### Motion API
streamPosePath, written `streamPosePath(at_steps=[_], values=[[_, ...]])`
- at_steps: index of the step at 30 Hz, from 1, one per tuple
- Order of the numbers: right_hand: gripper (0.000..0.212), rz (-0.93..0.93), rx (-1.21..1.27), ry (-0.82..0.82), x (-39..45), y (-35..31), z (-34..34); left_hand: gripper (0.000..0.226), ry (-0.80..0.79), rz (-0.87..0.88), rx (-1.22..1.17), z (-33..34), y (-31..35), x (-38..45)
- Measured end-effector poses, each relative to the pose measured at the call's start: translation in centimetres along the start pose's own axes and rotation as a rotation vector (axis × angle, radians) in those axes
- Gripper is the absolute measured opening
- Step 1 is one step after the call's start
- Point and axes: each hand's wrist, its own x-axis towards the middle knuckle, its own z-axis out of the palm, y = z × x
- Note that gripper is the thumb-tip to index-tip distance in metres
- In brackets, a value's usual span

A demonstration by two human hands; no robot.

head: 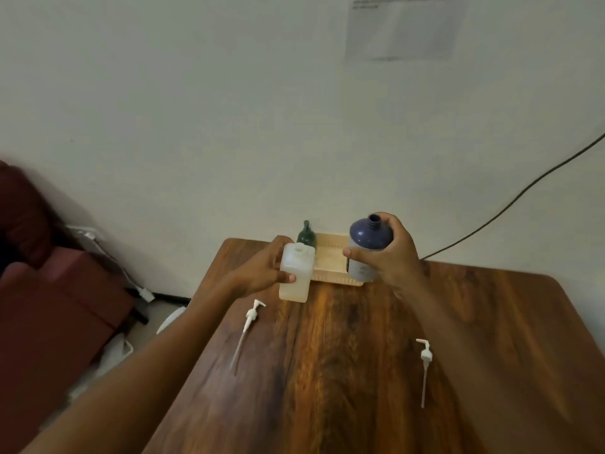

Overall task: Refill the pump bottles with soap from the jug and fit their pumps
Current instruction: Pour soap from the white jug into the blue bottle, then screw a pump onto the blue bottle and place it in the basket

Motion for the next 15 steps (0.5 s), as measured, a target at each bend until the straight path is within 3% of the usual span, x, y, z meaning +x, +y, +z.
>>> streamPosePath(at_steps=[5,8,11,15], values=[[0.087,0.043,-0.028,-0.011,-0.2,3.1,2.4,0.068,-0.050,-0.130,0.007,2.1,-5.8,0.0],[0.087,0.052,-0.053,-0.008,-0.3,4.6,3.6,0.073,0.042,-0.080,0.115,3.0,-8.8,-0.3],[0.086,0.055,-0.067,-0.003,-0.5,6.3,4.5,0.067,-0.055,-0.144,0.056,4.8,-13.4,0.2],[0.087,0.080,-0.100,-0.003,-0.6,8.2,5.8,0.068,-0.051,-0.199,0.008,6.4,-17.2,0.5]])
